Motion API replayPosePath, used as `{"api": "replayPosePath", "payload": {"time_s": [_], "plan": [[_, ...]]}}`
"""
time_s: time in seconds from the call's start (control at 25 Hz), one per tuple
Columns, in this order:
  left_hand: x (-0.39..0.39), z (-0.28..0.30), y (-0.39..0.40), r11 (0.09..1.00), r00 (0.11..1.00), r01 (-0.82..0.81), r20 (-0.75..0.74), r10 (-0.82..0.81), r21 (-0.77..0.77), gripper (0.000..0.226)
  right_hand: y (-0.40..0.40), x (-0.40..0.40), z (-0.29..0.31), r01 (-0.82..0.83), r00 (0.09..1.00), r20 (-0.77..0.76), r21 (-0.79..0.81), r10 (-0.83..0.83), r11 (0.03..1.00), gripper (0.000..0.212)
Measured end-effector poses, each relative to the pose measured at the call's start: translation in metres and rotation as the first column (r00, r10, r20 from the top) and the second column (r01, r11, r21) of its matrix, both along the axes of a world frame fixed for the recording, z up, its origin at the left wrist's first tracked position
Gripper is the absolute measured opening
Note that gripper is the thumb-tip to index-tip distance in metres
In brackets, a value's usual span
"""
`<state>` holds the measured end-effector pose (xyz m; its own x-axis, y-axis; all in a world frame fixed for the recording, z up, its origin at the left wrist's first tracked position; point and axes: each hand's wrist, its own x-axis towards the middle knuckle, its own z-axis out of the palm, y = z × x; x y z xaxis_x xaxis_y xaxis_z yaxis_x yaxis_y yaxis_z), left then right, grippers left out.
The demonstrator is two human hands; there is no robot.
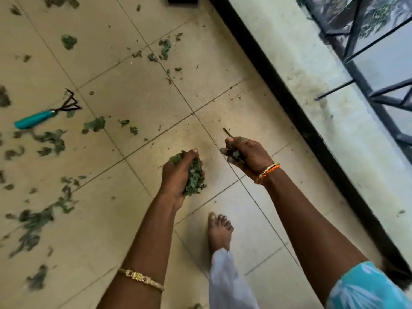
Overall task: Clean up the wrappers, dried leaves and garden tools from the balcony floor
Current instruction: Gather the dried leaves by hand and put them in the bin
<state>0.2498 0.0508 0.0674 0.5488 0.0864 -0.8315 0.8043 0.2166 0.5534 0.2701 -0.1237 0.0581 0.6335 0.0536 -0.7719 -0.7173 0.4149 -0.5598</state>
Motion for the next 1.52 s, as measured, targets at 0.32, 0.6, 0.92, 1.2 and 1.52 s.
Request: {"api": "replayPosePath", "payload": {"time_s": [0.32, 0.6, 0.92, 1.2, 1.52], "plan": [[-0.023, 0.142, 0.045, 0.978, 0.974, -0.207, 0.104, 0.204, 0.025, 0.013, 0.064, 0.001, 0.150, -0.219, 0.963, 0.178, 0.093, 0.200, 0.971, 0.018], [-0.113, 0.194, 0.137, 0.900, 0.897, -0.435, 0.092, 0.433, 0.007, 0.015, 0.163, -0.044, 0.211, -0.544, 0.800, 0.236, -0.101, 0.551, 0.833, 0.014], [-0.295, 0.222, 0.233, 0.630, 0.630, -0.776, -0.073, 0.774, -0.011, 0.030, 0.298, -0.188, 0.235, -0.772, 0.633, 0.014, 0.086, 0.774, 0.630, 0.030], [-0.494, 0.204, 0.265, 0.159, 0.151, -0.987, -0.165, 0.975, 0.035, 0.029, 0.412, -0.339, 0.214, -0.984, 0.174, -0.020, 0.017, 0.984, 0.175, 0.016], [-0.695, 0.151, 0.232, -0.447, -0.438, -0.850, -0.100, 0.894, -0.277, 0.034, 0.469, -0.527, 0.171, -0.920, -0.388, -0.054, -0.039, 0.920, -0.390, 0.012]]}}
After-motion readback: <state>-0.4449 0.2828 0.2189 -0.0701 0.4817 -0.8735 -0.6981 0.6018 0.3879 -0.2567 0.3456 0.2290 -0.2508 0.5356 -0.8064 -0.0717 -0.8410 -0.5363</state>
